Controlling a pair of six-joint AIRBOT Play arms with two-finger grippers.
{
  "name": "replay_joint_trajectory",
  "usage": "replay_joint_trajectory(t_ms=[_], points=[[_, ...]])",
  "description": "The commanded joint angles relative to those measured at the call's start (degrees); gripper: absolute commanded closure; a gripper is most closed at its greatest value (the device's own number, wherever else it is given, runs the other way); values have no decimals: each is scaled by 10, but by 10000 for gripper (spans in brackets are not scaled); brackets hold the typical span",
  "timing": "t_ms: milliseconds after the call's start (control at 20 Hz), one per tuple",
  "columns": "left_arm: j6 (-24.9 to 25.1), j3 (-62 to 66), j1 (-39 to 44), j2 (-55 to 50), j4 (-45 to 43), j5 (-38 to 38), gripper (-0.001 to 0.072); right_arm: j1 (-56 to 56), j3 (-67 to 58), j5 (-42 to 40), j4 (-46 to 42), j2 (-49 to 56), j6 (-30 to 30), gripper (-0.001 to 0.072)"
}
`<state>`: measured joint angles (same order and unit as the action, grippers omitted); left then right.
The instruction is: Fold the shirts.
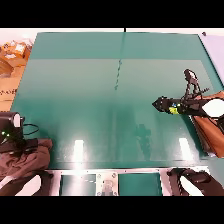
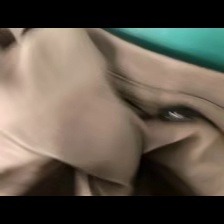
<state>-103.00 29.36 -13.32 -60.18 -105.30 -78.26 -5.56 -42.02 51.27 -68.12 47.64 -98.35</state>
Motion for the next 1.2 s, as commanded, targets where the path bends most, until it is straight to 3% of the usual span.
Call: replay_joint_trajectory(t_ms=[0, 100, 150, 250, 450, 600, 750, 900, 1000, 1050, 1100, 1150], points=[[54, -11, -26, -1, 29, 23, 681, 0, 0, -3, -1, 0, 1, 596], [58, 21, -26, -1, 35, 4, 682, 0, 0, -3, 0, 0, 0, 601], [61, 53, -25, -1, 52, -13, 683, 0, 0, -3, 0, 0, 0, 668], [78, 141, -7, 0, 98, -43, 683, 0, 0, -3, 0, 0, 0, 690], [86, 357, 123, 5, 171, -38, 683, 0, -12, 3, -1, 0, 0, 691], [86, 461, 244, 5, 244, 30, 683, 1, -39, 4, 0, 0, 0, 691], [90, 479, 368, -3, 293, 133, 683, 1, -66, 4, 0, 0, 0, 691], [108, 478, 469, -64, 309, 209, 681, 1, -78, 3, 0, 0, -12, 691], [136, 478, 505, -127, 364, 247, 668, 1, -78, 3, -1, 0, -22, 690], [152, 478, 512, -155, 394, 259, 381, 2, -78, 4, 0, 0, -22, 690], [152, 479, 512, -180, 422, 263, 57, 8, -78, 4, 0, 0, -22, 634], [154, 479, 506, -194, 424, 258, 4, 19, -78, 5, 0, 0, -22, 478]])
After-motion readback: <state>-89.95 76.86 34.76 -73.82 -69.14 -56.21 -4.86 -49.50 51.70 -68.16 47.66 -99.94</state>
